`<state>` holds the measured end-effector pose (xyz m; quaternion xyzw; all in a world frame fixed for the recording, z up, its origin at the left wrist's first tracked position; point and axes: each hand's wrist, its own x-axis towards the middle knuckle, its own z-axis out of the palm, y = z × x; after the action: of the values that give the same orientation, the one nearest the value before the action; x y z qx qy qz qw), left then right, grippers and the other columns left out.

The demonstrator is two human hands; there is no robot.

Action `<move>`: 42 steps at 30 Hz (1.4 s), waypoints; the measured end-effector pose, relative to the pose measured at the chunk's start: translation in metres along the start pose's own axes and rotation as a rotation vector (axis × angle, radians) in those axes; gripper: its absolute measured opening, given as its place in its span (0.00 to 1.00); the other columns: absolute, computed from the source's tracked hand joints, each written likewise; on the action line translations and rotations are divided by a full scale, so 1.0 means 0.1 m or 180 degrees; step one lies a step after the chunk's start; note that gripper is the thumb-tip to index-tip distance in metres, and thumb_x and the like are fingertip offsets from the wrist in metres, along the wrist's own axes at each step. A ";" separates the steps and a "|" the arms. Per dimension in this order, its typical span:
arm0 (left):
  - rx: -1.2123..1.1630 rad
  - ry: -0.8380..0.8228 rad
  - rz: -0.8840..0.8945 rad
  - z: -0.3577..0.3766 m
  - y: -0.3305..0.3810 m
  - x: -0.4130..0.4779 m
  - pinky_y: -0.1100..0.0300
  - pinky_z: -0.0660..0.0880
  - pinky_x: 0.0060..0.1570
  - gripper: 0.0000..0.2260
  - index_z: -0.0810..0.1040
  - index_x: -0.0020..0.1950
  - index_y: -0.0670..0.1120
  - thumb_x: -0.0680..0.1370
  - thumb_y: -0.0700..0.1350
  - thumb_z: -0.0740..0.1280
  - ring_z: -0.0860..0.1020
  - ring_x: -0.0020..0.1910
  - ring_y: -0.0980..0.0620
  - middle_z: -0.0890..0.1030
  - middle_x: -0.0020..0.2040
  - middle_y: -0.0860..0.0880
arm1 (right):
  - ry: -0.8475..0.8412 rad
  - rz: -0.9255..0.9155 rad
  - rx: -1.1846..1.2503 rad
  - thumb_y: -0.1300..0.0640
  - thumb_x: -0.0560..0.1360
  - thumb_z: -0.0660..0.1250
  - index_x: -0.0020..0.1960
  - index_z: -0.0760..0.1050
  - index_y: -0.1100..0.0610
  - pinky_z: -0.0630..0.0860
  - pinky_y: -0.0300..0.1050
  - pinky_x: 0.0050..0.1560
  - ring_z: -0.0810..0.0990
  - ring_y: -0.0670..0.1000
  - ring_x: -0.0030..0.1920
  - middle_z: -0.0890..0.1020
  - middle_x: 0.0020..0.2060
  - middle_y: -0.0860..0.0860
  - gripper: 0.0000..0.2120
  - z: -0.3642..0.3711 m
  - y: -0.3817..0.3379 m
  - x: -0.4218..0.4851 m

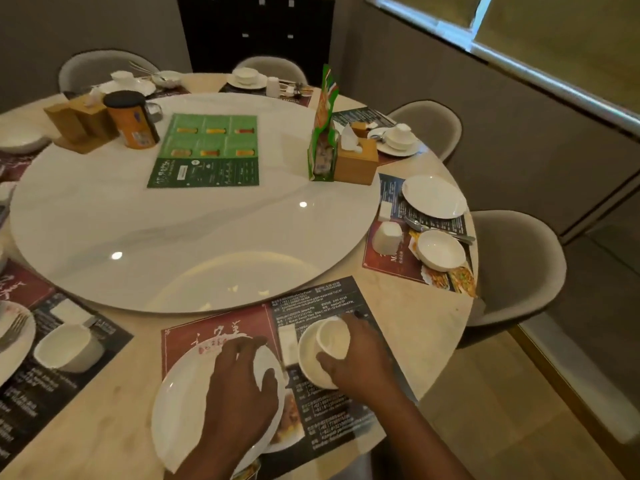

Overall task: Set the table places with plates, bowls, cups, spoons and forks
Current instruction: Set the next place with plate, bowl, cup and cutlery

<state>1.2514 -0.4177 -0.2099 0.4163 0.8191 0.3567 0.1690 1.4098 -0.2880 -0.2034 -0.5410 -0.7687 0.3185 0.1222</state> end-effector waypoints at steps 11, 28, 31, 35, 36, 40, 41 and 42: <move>0.0247 0.0135 -0.0216 0.14 -0.04 0.03 0.55 0.72 0.58 0.23 0.73 0.64 0.55 0.72 0.42 0.73 0.73 0.62 0.50 0.73 0.63 0.54 | -0.0380 -0.0583 -0.0498 0.48 0.67 0.79 0.74 0.65 0.49 0.65 0.43 0.65 0.69 0.53 0.69 0.70 0.70 0.49 0.40 -0.71 0.12 1.21; 0.0388 0.0335 -0.0690 0.14 -0.09 -0.12 0.45 0.69 0.64 0.24 0.75 0.64 0.51 0.70 0.43 0.76 0.75 0.63 0.43 0.77 0.64 0.47 | -0.1064 -0.0881 -0.0899 0.52 0.70 0.77 0.76 0.61 0.50 0.67 0.48 0.67 0.67 0.53 0.70 0.67 0.73 0.48 0.40 -0.58 0.16 1.25; 0.0392 0.0342 -0.0707 0.14 -0.08 -0.14 0.44 0.70 0.64 0.24 0.75 0.64 0.50 0.70 0.42 0.76 0.75 0.63 0.42 0.77 0.64 0.46 | -0.1091 -0.0896 -0.0886 0.53 0.71 0.77 0.77 0.61 0.50 0.67 0.47 0.68 0.67 0.53 0.71 0.67 0.73 0.48 0.40 -0.58 0.16 1.22; 0.0353 0.0347 -0.0767 0.14 -0.05 -0.16 0.44 0.70 0.65 0.24 0.75 0.65 0.49 0.70 0.42 0.76 0.74 0.63 0.43 0.77 0.65 0.47 | -0.1092 -0.0981 -0.0908 0.52 0.71 0.76 0.77 0.60 0.51 0.66 0.47 0.68 0.67 0.53 0.71 0.66 0.74 0.49 0.39 -0.58 0.17 1.21; 0.0349 0.0355 -0.0761 0.13 -0.04 -0.17 0.44 0.70 0.65 0.24 0.75 0.65 0.49 0.70 0.42 0.76 0.74 0.64 0.43 0.77 0.65 0.47 | -0.1118 -0.0997 -0.0915 0.52 0.71 0.76 0.77 0.60 0.51 0.66 0.47 0.68 0.67 0.53 0.71 0.66 0.74 0.49 0.40 -0.58 0.17 1.21; 0.0282 0.0402 -0.0803 0.09 -0.01 -0.18 0.44 0.69 0.66 0.24 0.75 0.66 0.50 0.71 0.43 0.75 0.73 0.64 0.45 0.76 0.66 0.48 | -0.1111 -0.1203 -0.1050 0.49 0.70 0.77 0.78 0.58 0.49 0.68 0.49 0.68 0.67 0.53 0.72 0.64 0.75 0.49 0.43 -0.60 0.12 1.22; 0.0279 0.0413 -0.0814 0.08 -0.01 -0.18 0.43 0.70 0.66 0.24 0.75 0.66 0.51 0.71 0.43 0.75 0.73 0.64 0.45 0.76 0.66 0.48 | -0.0931 -0.1423 -0.1138 0.50 0.70 0.76 0.77 0.60 0.48 0.69 0.50 0.68 0.67 0.53 0.71 0.65 0.74 0.49 0.40 -0.59 0.06 1.22; 0.0282 0.0422 -0.0818 0.06 -0.02 -0.18 0.44 0.70 0.66 0.24 0.74 0.65 0.51 0.71 0.44 0.75 0.73 0.64 0.46 0.76 0.66 0.48 | -0.0725 -0.1731 -0.1236 0.53 0.71 0.74 0.75 0.63 0.47 0.70 0.50 0.68 0.68 0.53 0.70 0.67 0.72 0.49 0.36 -0.54 -0.03 1.20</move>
<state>1.2646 -0.4300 -0.2161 0.2906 0.8899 0.3224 0.1403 1.3899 -0.1600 -0.1788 -0.2907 -0.9396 0.1805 0.0109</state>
